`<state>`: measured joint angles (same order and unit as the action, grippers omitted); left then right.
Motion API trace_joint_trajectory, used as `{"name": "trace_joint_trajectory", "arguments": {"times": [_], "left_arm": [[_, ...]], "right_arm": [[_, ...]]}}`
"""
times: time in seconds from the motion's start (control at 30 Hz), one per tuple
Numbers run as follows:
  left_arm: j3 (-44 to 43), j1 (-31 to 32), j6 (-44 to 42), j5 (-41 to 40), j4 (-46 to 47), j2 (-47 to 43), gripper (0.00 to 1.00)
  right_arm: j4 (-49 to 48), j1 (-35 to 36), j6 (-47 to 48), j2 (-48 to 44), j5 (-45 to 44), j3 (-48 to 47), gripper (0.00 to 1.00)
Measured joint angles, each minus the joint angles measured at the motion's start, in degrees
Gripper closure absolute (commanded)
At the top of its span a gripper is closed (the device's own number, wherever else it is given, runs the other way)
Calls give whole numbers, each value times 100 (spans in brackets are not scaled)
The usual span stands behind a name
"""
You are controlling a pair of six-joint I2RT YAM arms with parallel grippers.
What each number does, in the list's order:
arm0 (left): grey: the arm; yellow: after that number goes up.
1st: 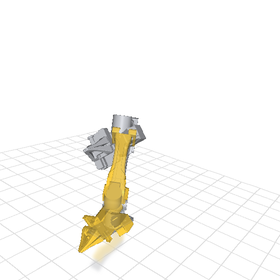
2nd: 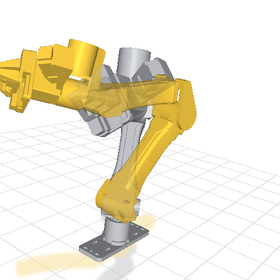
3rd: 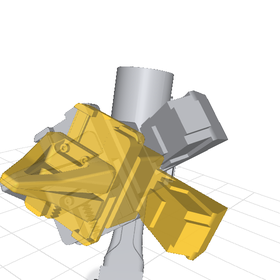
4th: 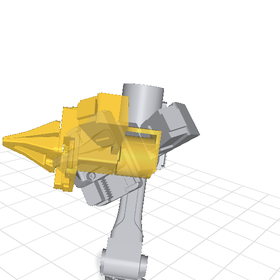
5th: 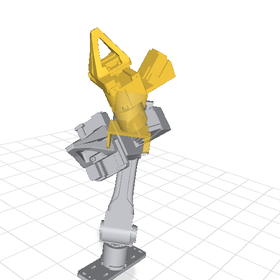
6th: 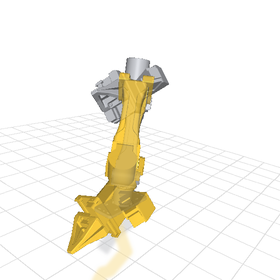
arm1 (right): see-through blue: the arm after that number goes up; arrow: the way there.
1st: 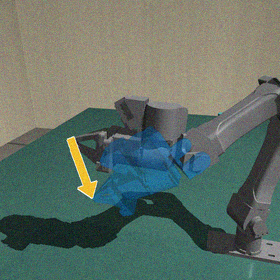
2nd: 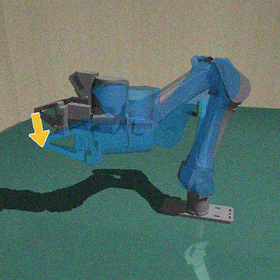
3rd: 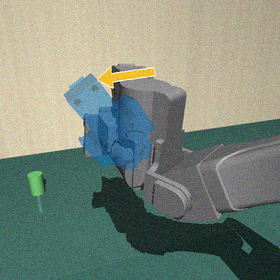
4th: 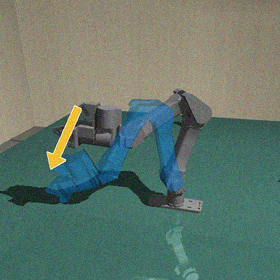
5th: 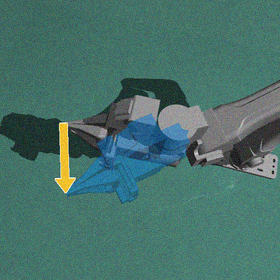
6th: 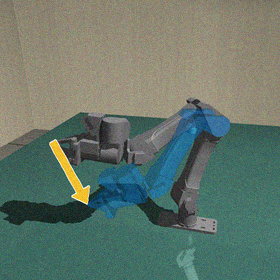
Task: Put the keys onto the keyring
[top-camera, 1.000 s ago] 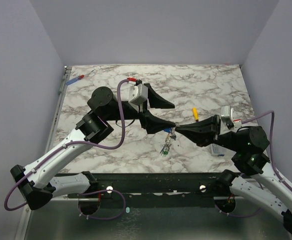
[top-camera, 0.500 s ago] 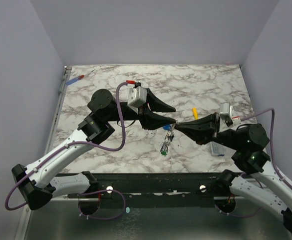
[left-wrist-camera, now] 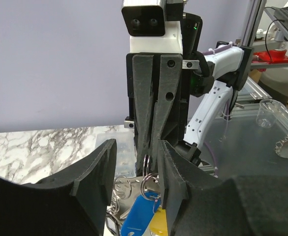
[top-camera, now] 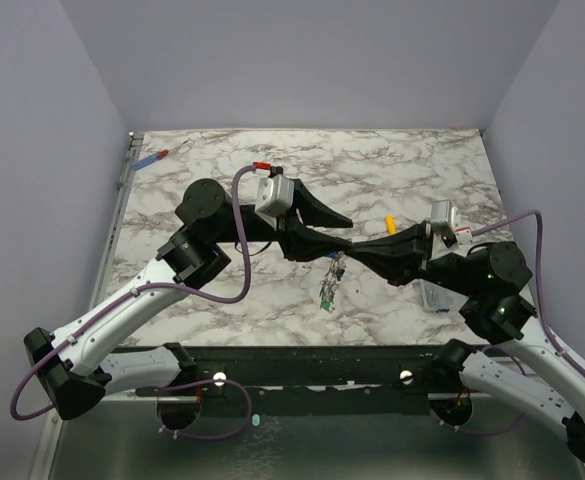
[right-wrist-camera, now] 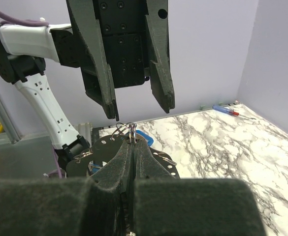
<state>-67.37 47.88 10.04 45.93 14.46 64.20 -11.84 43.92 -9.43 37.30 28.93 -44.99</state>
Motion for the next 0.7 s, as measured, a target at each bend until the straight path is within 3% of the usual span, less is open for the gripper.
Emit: {"name": "trace_joint_trajectory", "arguments": {"times": [0.33, 0.7], "left_arm": [[133, 0, -24, 13, 70, -2, 66], [192, 15, -229, -11, 24, -68, 69]], "right_arm": [[66, 0, 2, 33, 2, -151, 99], [127, 0, 4, 57, 2, -162, 99]]}}
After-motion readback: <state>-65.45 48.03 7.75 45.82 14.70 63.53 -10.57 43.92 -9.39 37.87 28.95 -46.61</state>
